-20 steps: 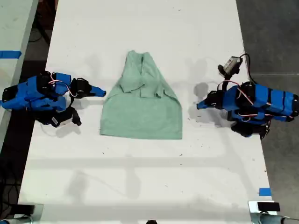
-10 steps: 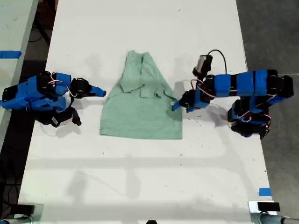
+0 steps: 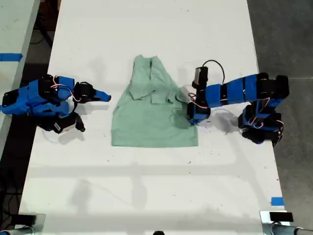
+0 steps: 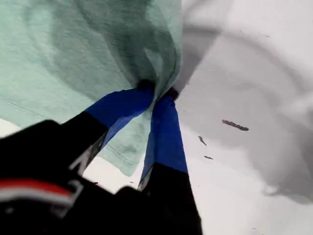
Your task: Fold t shirt
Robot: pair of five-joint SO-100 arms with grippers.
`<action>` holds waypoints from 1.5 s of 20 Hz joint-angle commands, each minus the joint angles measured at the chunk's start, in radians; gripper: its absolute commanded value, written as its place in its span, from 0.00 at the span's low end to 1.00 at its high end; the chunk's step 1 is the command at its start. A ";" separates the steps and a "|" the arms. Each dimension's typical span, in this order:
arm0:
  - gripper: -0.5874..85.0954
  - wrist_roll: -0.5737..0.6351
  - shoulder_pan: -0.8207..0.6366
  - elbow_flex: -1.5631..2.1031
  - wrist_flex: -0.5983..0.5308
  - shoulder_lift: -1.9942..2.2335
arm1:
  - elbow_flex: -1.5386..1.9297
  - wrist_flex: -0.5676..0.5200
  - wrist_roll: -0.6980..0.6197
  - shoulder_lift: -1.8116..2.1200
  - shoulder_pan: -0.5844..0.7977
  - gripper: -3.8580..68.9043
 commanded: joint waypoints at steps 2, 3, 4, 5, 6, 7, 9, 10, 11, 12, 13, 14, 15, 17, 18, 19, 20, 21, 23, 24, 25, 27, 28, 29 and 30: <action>0.00 0.003 0.000 -0.003 -0.002 0.008 | -0.198 0.127 -0.006 0.041 -0.031 0.08; 0.00 0.003 0.000 -0.003 -0.002 0.008 | -0.302 0.158 -0.034 0.037 -0.043 0.08; 0.00 0.002 0.000 -0.003 -0.002 0.008 | -0.416 0.181 -0.063 0.012 -0.058 0.08; 0.00 0.002 0.000 -0.003 -0.002 0.008 | -0.532 0.190 -0.101 -0.031 -0.080 0.08; 0.00 0.002 0.000 -0.003 -0.002 0.008 | -0.657 0.193 -0.137 -0.097 -0.103 0.08; 0.00 0.003 -0.002 -0.003 -0.002 0.008 | -0.779 0.190 -0.164 -0.179 -0.124 0.08; 0.00 0.003 -0.002 -0.003 -0.002 0.008 | -0.951 0.153 -0.195 -0.330 -0.143 0.08; 0.00 0.003 0.000 -0.003 -0.002 0.008 | -0.954 0.107 -0.196 -0.357 -0.138 0.08; 0.00 0.003 0.000 -0.003 -0.002 0.008 | -0.954 0.081 -0.196 -0.373 -0.126 0.08; 0.00 0.003 0.000 -0.003 -0.002 0.008 | -0.954 0.060 -0.198 -0.379 -0.112 0.08; 0.00 0.003 0.000 -0.003 -0.002 0.008 | -0.954 0.040 -0.204 -0.380 -0.101 0.08; 0.00 0.003 0.000 -0.003 -0.002 0.008 | -0.954 0.021 -0.206 -0.377 -0.092 0.08; 0.00 0.003 0.000 -0.005 -0.002 0.008 | -0.954 0.002 -0.206 -0.373 -0.086 0.08; 0.00 0.003 0.000 -0.005 0.000 0.008 | -0.954 -0.048 -0.212 -0.365 -0.077 0.17; 0.00 0.003 0.000 -0.005 0.000 0.008 | -0.942 -0.074 -0.219 -0.353 -0.077 0.25; 0.00 0.003 0.000 -0.005 0.000 0.008 | -0.916 -0.095 -0.224 -0.336 -0.078 0.33; 0.00 0.003 0.000 -0.005 0.000 0.008 | -0.894 -0.095 -0.222 -0.318 -0.078 0.36; 0.00 0.003 0.000 -0.005 0.000 0.008 | -0.865 -0.083 -0.212 -0.290 -0.077 0.35; 0.00 0.005 0.000 -0.005 0.000 0.008 | -0.807 -0.014 -0.192 -0.229 -0.069 0.04; 0.00 0.005 0.002 -0.006 0.000 0.008 | -0.779 0.051 -0.172 -0.196 -0.064 0.04; 0.00 0.005 0.002 -0.006 0.000 0.008 | -0.727 0.106 -0.153 -0.160 -0.060 0.04; 0.00 0.005 0.002 -0.006 0.002 0.008 | -0.541 0.178 -0.094 -0.040 -0.051 0.04; 0.00 0.005 0.002 -0.006 0.002 0.008 | -0.420 0.178 -0.075 0.043 -0.048 0.04; 0.00 0.005 0.002 -0.006 0.002 0.008 | -0.299 0.160 -0.058 0.124 -0.046 0.04; 0.00 0.005 0.002 -0.006 0.000 0.008 | -0.169 0.126 -0.041 0.213 -0.048 0.04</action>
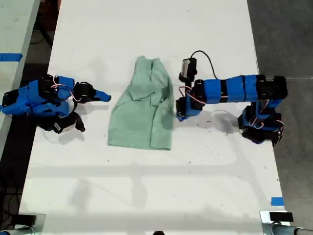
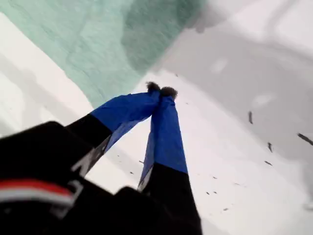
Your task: Fold t shirt
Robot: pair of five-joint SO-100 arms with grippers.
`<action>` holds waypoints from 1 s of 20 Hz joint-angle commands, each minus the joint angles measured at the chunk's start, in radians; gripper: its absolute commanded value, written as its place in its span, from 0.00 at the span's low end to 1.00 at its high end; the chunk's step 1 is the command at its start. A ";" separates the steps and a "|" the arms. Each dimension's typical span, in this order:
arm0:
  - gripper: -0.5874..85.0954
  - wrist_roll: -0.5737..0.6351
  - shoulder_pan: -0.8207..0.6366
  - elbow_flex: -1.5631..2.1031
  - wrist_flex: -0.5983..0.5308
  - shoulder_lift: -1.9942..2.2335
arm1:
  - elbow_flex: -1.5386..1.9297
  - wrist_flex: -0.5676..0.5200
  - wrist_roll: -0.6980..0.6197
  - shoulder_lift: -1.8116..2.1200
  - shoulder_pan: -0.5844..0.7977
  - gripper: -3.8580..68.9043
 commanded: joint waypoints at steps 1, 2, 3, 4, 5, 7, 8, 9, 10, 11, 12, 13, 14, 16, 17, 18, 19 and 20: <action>0.00 0.005 0.002 -0.006 0.000 0.008 | 0.322 -0.101 0.064 0.296 0.014 0.04; 0.00 0.005 0.002 -0.006 0.000 0.008 | 0.463 -0.173 0.081 0.407 0.017 0.04; 0.00 0.005 0.002 -0.006 0.000 0.008 | 0.601 -0.241 0.094 0.529 0.021 0.04; 0.00 0.005 0.002 -0.006 0.000 0.008 | 0.735 -0.299 0.103 0.657 0.025 0.04; 0.00 0.005 0.002 -0.006 0.000 0.008 | 0.865 -0.357 0.106 0.787 0.028 0.04; 0.00 0.005 0.002 -0.005 0.000 0.008 | 1.146 -0.474 0.118 1.011 0.048 0.04; 0.00 0.005 0.002 -0.005 -0.002 0.008 | 1.299 -0.538 0.127 1.106 0.067 0.04; 0.00 0.005 0.002 -0.005 -0.002 0.008 | 1.405 -0.574 0.126 1.223 0.064 0.04; 0.00 0.005 0.002 -0.005 -0.002 0.008 | 1.436 -0.515 0.117 1.379 0.041 0.04; 0.00 0.005 0.002 -0.005 -0.002 0.008 | 1.486 -0.449 0.107 1.522 0.043 0.05; 0.00 0.005 0.003 -0.005 -0.003 0.008 | 1.540 -0.374 0.101 1.692 0.043 0.05; 0.00 0.005 0.003 -0.005 -0.003 0.008 | 1.562 -0.264 0.094 1.839 0.040 0.05; 0.00 0.005 0.002 -0.005 -0.002 0.008 | 1.549 -0.250 0.095 1.832 0.035 0.05; 0.00 0.002 0.005 -0.005 -0.003 0.008 | 1.555 -0.259 0.095 1.833 0.028 0.05; 0.00 0.002 0.005 -0.005 -0.005 0.008 | 1.555 -0.255 0.101 1.833 0.026 0.05; 0.00 0.000 0.005 -0.005 -0.003 0.008 | 1.555 -0.253 0.115 1.833 0.025 0.05; 0.00 -0.002 0.006 -0.003 -0.003 0.008 | 1.557 -0.244 0.135 1.833 0.023 0.05; 0.00 -0.002 0.006 -0.003 -0.005 0.008 | 1.557 -0.229 0.156 1.833 0.021 0.05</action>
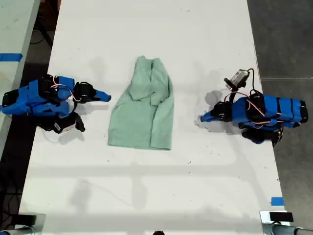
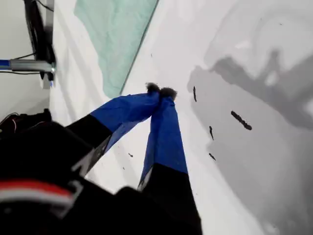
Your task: Fold t shirt
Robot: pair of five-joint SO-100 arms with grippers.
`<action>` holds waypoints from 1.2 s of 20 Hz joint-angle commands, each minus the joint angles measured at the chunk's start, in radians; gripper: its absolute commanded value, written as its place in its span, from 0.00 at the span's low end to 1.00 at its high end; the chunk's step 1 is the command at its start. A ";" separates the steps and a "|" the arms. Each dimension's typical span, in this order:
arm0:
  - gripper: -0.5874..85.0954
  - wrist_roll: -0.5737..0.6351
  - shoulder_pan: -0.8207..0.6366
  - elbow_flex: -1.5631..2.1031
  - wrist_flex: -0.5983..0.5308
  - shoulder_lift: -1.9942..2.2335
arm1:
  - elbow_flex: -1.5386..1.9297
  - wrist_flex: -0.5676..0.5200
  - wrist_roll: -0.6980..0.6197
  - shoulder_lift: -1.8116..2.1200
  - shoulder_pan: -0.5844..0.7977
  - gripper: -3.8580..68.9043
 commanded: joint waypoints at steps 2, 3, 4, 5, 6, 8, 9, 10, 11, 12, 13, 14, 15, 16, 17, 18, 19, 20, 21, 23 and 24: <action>0.00 -0.002 0.005 -0.003 -0.005 0.008 | 0.057 0.029 0.057 0.018 -0.014 0.05; 0.00 -0.002 0.005 -0.003 -0.005 0.008 | 0.057 0.032 0.063 0.018 -0.014 0.04; 0.00 -0.002 0.005 -0.003 -0.005 0.008 | 0.057 0.034 0.066 0.018 -0.014 0.04; 0.00 -0.002 0.005 -0.003 -0.005 0.008 | 0.057 0.037 0.067 0.018 -0.014 0.04; 0.00 0.000 0.006 -0.003 -0.005 0.008 | 0.057 0.037 0.071 0.018 -0.014 0.04; 0.00 0.003 0.011 0.000 -0.014 0.008 | 0.057 0.052 0.097 0.018 -0.014 0.04; 0.00 0.005 0.006 0.000 -0.014 0.008 | 0.057 0.057 0.110 0.018 -0.012 0.04; 0.00 0.005 0.006 0.000 -0.015 0.008 | 0.057 0.058 0.115 0.018 -0.011 0.04; 0.00 0.005 0.005 0.000 -0.015 0.008 | 0.057 0.060 0.117 0.018 -0.014 0.04; 0.00 0.003 0.005 0.000 -0.015 0.008 | 0.057 0.060 0.117 0.018 -0.014 0.04; 0.00 0.003 0.005 0.000 -0.015 0.008 | 0.057 0.061 0.117 0.018 -0.014 0.04; 0.00 0.003 0.003 0.000 -0.015 0.008 | 0.057 0.061 0.117 0.018 -0.014 0.04; 0.00 0.003 0.003 0.000 -0.015 0.008 | 0.057 0.061 0.115 0.018 -0.014 0.04; 0.00 0.002 0.003 0.000 -0.014 0.008 | 0.057 0.061 0.115 0.018 -0.014 0.04; 0.00 0.000 0.003 0.000 -0.012 0.008 | 0.057 0.061 0.114 0.018 -0.014 0.04; 0.00 -0.002 0.005 0.000 -0.012 0.008 | 0.057 0.061 0.110 0.018 -0.014 0.04; 0.00 -0.002 0.005 0.000 -0.012 0.008 | 0.057 0.060 0.107 0.018 -0.014 0.04; 0.00 -0.002 0.005 0.000 -0.012 0.008 | 0.057 0.060 0.107 0.018 -0.015 0.04; 0.00 -0.002 0.005 0.000 -0.012 0.008 | 0.057 0.060 0.106 0.018 -0.015 0.04; 0.00 -0.002 0.003 0.000 -0.012 0.008 | 0.057 0.058 0.106 0.018 -0.015 0.04; 0.00 -0.002 0.003 0.000 -0.012 0.008 | 0.057 0.058 0.106 0.018 -0.015 0.04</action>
